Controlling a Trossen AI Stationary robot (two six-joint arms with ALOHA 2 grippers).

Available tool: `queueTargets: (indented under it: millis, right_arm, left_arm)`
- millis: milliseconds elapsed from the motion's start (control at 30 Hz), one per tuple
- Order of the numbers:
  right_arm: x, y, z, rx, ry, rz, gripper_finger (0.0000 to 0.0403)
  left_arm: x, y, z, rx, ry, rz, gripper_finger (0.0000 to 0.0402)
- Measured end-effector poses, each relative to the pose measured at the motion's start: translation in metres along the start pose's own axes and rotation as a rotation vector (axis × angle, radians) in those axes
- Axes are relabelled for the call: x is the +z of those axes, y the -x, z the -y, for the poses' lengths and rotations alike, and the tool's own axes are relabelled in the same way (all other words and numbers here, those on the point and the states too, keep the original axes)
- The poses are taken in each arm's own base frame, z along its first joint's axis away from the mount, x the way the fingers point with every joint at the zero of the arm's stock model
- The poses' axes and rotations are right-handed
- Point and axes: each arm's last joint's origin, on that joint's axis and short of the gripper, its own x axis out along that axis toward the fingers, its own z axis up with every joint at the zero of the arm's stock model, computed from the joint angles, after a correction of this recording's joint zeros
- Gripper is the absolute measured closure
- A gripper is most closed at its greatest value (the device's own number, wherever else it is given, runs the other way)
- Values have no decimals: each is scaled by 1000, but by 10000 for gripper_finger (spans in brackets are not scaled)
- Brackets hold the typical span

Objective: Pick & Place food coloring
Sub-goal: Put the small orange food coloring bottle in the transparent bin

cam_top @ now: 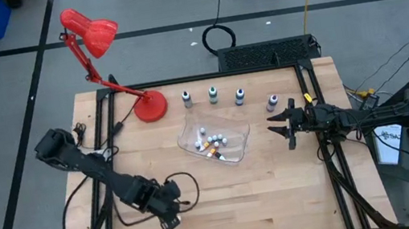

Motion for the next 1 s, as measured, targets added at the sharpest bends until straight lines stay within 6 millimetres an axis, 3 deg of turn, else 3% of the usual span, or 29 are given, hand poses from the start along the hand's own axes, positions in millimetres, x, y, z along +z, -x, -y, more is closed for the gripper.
queueTargets:
  millis: [200,400,667,833,1000]
  right_arm:
    - [0,0,0,0,0,0,259]
    - [0,0,0,0,0,0,259]
    - [0,0,0,0,0,0,259]
    - [0,0,0,0,0,0,259]
    - [0,0,0,0,0,0,259]
  left_arm:
    - [-5,-9,10,-18,-88,-96,247]
    - [-11,2,20,33,-145,-119,247]
    - [-13,14,32,54,-234,22,248]
    - [-15,6,30,105,-239,44,248]
    - [-10,-19,39,140,-272,-47,248]
